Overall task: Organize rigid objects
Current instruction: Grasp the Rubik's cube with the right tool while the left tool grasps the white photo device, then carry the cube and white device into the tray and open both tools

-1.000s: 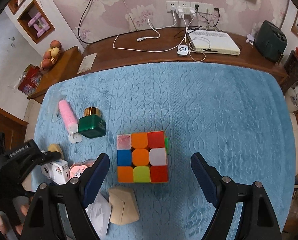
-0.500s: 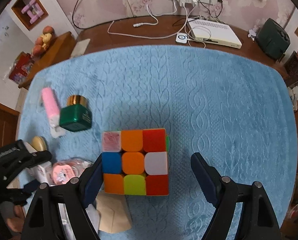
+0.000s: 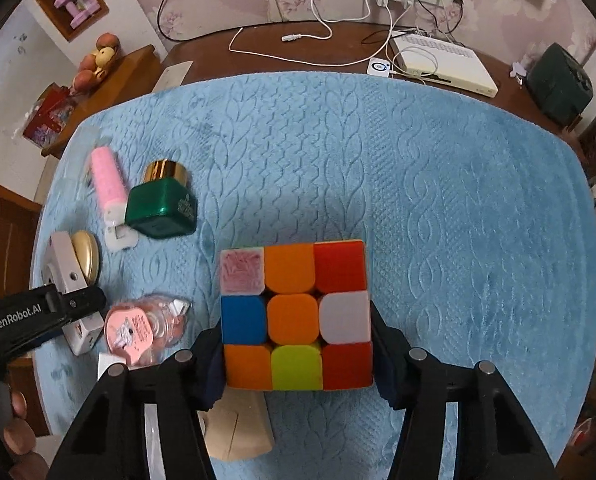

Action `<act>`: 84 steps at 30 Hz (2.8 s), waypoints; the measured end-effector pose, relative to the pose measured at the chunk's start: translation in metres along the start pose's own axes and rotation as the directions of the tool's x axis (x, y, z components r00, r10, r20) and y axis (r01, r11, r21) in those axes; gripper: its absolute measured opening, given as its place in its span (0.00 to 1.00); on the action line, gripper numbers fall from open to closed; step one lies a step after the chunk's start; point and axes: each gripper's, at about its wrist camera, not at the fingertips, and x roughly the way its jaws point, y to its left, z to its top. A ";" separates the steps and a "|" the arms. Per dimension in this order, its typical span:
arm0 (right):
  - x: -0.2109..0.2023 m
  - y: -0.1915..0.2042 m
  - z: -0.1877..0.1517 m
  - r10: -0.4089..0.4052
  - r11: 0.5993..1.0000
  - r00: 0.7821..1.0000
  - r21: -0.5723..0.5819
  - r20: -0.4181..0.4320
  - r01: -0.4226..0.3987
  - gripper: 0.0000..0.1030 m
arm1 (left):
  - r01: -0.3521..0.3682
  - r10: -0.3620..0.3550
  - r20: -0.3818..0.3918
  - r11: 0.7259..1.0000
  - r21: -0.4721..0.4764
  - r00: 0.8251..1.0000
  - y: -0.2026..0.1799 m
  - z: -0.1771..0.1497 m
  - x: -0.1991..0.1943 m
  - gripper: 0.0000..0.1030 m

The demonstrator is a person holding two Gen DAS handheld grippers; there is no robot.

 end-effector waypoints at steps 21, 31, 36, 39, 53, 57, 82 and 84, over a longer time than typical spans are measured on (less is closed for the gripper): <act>-0.074 -0.002 -0.054 0.099 0.994 0.990 0.038 0.096 -0.103 0.57 | -0.056 0.025 0.092 0.932 0.358 0.995 0.009 -0.067 -0.057 0.59; -0.140 0.021 -0.110 0.182 0.983 0.970 -0.018 0.162 -0.181 0.57 | -0.092 -0.014 0.198 0.851 0.517 0.980 0.020 -0.132 -0.118 0.59; -0.165 0.035 -0.146 0.211 0.977 0.964 -0.065 0.163 -0.203 0.57 | -0.094 -0.048 0.231 0.819 0.566 0.972 0.037 -0.166 -0.146 0.59; -0.175 0.042 -0.169 0.225 0.973 0.962 -0.080 0.156 -0.215 0.57 | -0.081 -0.074 0.241 0.814 0.575 0.968 0.050 -0.185 -0.158 0.59; -0.134 0.074 -0.257 0.311 0.945 0.950 -0.099 -0.017 -0.311 0.57 | -0.076 -0.047 0.198 0.819 0.569 0.979 0.096 -0.238 -0.119 0.59; -0.114 0.079 -0.269 0.279 0.953 0.959 -0.109 -0.056 -0.283 0.57 | -0.094 -0.013 0.179 0.812 0.575 0.984 0.101 -0.248 -0.097 0.59; -0.082 0.115 -0.278 0.126 0.954 0.990 -0.268 -0.056 -0.137 0.56 | -0.138 0.072 0.131 0.784 0.606 0.989 0.097 -0.249 -0.032 0.59; -0.080 0.116 -0.277 0.126 0.954 0.990 -0.267 -0.063 -0.138 0.57 | -0.138 0.080 0.123 0.786 0.602 0.989 0.097 -0.247 -0.029 0.59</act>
